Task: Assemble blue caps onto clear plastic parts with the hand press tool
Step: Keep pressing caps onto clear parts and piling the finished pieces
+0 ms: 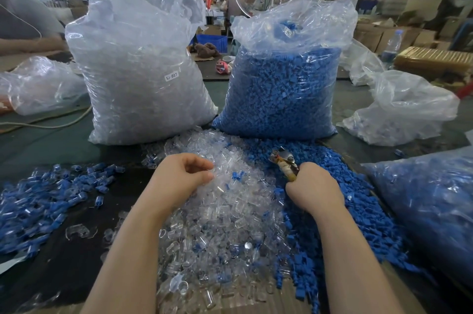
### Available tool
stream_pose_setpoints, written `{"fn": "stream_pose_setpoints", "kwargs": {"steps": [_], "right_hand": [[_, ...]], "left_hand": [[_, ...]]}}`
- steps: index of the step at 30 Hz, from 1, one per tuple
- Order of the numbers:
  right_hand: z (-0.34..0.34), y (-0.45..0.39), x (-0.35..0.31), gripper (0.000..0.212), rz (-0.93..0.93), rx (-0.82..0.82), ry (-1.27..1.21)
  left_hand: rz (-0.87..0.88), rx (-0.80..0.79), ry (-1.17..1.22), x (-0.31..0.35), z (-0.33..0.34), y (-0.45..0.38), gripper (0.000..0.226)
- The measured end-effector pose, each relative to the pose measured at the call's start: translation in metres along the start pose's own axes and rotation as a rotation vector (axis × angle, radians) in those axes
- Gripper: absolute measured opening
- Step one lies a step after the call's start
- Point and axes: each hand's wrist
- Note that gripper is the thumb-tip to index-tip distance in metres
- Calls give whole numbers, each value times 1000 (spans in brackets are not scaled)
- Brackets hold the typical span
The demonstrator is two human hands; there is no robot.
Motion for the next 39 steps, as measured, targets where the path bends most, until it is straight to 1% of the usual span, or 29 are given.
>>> {"fn": "stream_pose_setpoints", "kwargs": {"steps": [4, 7, 9, 11, 13, 16, 18, 23, 25, 29, 32, 35, 39], "right_hand": [[1, -5, -1, 20, -34, 63, -104], [1, -5, -3, 22, -90, 114, -183], [0, -5, -5, 23, -118, 121, -246], [-2, -4, -7, 26, -146, 99, -333], [-4, -2, -9, 25, -178, 77, -431], [-7, 3, -11, 16, -242, 57, -561], [-8, 5, -13, 14, -296, 25, -631], [-9, 9, -18, 11, -419, -59, -756], [-10, 9, -17, 11, -428, -57, -798], [-11, 10, -17, 13, -441, -68, -851], [-12, 12, -18, 13, -450, -84, -856], [-12, 12, -18, 15, -433, -93, -864], [-12, 13, -20, 16, -432, -127, -883]], "left_hand": [[17, -33, 89, 5, 8, 0, 11], [49, -74, 48, 9, 13, 2, 13], [78, -96, 10, 13, 15, 3, 15], [108, -131, -16, 16, 19, 5, 18], [143, -158, -43, 20, 25, 8, 21], [210, -138, -131, 23, 39, 11, 24], [270, -131, -175, 26, 48, 13, 24], [382, -138, -125, 30, 59, 16, 24], [376, -128, -79, 29, 57, 15, 22], [373, -96, -66, 27, 55, 15, 13], [382, -109, -53, 28, 54, 16, 15], [348, -149, -2, 29, 53, 17, 15], [324, -126, 16, 30, 51, 17, 14]]}}
Point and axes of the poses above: each hand's wrist, its own y-axis away from the middle knuckle, its own z-axis out of the palm, x = y × z, and after that the axes turned 11 degrees about y, right-handed
